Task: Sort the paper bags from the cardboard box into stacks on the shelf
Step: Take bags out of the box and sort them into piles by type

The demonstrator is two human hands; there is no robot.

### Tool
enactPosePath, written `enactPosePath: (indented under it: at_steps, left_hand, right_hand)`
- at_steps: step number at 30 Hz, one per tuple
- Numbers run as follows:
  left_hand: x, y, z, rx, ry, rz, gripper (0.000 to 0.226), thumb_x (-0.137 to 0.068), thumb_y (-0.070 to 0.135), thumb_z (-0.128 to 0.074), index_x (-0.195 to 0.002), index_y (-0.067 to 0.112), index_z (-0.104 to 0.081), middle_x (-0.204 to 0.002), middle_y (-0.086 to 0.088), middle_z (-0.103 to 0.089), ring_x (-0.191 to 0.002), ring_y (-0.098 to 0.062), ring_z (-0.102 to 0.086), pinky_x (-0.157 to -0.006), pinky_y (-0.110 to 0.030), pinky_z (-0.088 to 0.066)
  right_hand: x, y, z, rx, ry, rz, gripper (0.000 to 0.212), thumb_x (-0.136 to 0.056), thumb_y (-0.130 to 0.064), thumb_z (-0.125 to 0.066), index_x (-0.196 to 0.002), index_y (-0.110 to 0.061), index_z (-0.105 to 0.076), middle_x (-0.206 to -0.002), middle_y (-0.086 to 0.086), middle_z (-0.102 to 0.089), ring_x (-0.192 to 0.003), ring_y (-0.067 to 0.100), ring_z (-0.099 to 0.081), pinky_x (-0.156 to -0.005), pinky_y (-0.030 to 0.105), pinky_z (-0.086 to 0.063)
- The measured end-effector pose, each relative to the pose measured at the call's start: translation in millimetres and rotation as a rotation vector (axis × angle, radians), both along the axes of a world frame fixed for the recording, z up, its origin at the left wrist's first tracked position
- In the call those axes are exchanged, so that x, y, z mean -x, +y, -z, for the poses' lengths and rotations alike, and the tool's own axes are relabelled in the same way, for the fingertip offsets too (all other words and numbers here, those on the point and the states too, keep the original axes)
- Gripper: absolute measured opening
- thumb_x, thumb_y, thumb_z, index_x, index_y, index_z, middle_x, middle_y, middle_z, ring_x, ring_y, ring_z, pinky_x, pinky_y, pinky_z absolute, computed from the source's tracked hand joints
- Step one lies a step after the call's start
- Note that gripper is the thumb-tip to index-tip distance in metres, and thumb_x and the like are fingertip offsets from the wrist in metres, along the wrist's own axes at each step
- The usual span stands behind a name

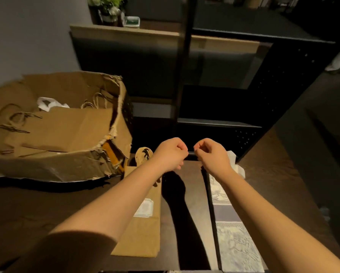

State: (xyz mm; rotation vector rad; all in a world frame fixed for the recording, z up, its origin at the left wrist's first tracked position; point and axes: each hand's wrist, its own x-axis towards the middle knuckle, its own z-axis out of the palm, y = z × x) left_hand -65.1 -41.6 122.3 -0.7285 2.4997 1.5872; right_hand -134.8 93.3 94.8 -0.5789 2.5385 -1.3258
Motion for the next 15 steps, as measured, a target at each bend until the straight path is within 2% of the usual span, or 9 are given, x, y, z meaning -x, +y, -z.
enactPosePath:
  at_steps: [3, 9, 15]
  left_hand:
    - [-14, -45, -25, 0.029, 0.053, -0.046, 0.008, -0.096, 0.020, -0.053, -0.093, 0.023, -0.060, -0.085, 0.001, -0.063, -0.074, -0.012, -0.065, -0.054, -0.020, -0.051]
    - [-47, -149, -66, 0.024, 0.150, -0.076, 0.009, -0.095, 0.017, -0.054, -0.090, 0.020, -0.061, -0.078, -0.002, -0.062, -0.068, -0.014, -0.063, -0.056, -0.022, -0.051]
    - [-79, -258, -72, -0.019, 0.145, -0.082, 0.009, -0.096, 0.017, -0.054, -0.096, 0.019, -0.063, -0.084, -0.002, -0.063, -0.070, -0.011, -0.061, -0.059, -0.021, -0.050]
  right_hand:
    - [-10, -50, -24, 0.011, 0.080, -0.057, 0.011, -0.088, -0.015, -0.059, -0.084, -0.024, -0.064, -0.078, -0.007, -0.064, -0.075, 0.011, -0.061, -0.072, 0.032, -0.053]
    - [-32, -158, -66, 0.068, 0.057, -0.161, 0.014, -0.087, -0.017, -0.061, -0.079, -0.027, -0.064, -0.078, -0.004, -0.067, -0.076, 0.016, -0.064, -0.076, 0.043, -0.056]
    - [-58, -257, -82, 0.096, -0.008, -0.208, 0.008, -0.090, -0.017, -0.061, -0.085, -0.020, -0.066, -0.080, -0.002, -0.067, -0.077, 0.014, -0.063, -0.075, 0.035, -0.054]
